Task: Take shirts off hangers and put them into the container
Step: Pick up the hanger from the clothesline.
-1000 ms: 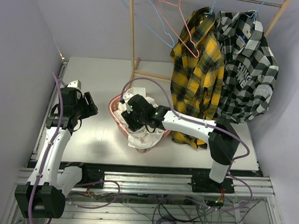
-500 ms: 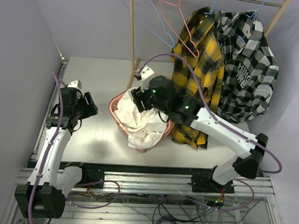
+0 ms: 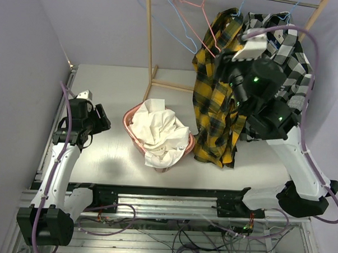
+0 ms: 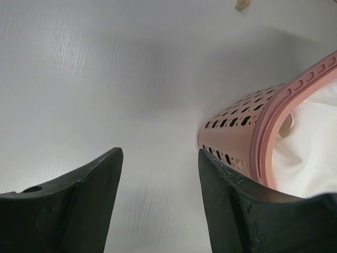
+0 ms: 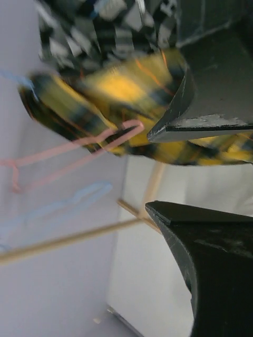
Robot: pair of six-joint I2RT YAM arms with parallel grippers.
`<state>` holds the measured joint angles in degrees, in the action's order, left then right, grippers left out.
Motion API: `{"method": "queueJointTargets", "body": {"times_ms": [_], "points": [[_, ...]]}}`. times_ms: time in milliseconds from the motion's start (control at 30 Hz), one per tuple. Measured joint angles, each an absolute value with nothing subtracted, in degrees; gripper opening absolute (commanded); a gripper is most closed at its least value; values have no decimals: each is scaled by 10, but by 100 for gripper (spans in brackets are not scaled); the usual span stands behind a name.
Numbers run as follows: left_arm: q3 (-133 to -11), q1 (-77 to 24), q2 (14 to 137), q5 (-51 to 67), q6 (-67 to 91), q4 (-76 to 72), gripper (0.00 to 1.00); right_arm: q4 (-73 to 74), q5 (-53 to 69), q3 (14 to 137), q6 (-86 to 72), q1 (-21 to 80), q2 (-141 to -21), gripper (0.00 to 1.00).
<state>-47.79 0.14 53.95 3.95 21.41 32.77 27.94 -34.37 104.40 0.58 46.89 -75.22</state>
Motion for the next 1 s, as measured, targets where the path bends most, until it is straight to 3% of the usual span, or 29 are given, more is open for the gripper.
{"method": "queueJointTargets", "body": {"times_ms": [100,233,367,1000], "points": [[-478,1,541,40,214,328,70,259,-367,1077,20,435,-758,47],[-478,1,541,41,214,328,70,240,-371,1088,38,396,-769,58],[-478,1,541,42,214,328,70,240,-346,1108,39,320,-804,58],[-475,-29,541,50,214,327,70,322,-55,1275,-62,86,-944,49]]}}
